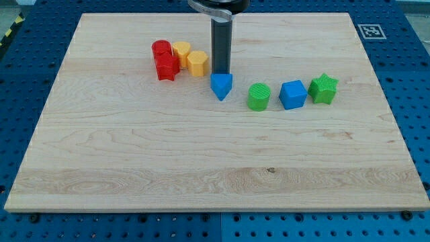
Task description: Push the blue triangle diagonal to the red star
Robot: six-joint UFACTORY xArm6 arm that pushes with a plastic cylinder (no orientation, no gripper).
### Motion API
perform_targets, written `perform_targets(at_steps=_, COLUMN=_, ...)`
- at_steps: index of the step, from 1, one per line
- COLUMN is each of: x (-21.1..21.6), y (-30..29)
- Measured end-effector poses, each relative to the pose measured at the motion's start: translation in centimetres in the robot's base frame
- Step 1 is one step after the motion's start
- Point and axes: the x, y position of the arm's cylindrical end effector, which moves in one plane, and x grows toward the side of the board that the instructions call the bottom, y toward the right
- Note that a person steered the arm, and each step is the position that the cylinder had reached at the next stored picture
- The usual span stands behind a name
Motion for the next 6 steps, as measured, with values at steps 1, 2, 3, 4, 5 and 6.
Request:
perform_targets(at_steps=1, x=1.1, y=0.0)
perform_targets(at_steps=2, x=1.5, y=-0.1)
perform_targets(at_steps=3, x=1.5, y=-0.5)
perform_targets(at_steps=4, x=1.5, y=0.6)
perform_targets(at_steps=5, x=1.5, y=3.0)
perform_targets(at_steps=6, x=1.6, y=4.9)
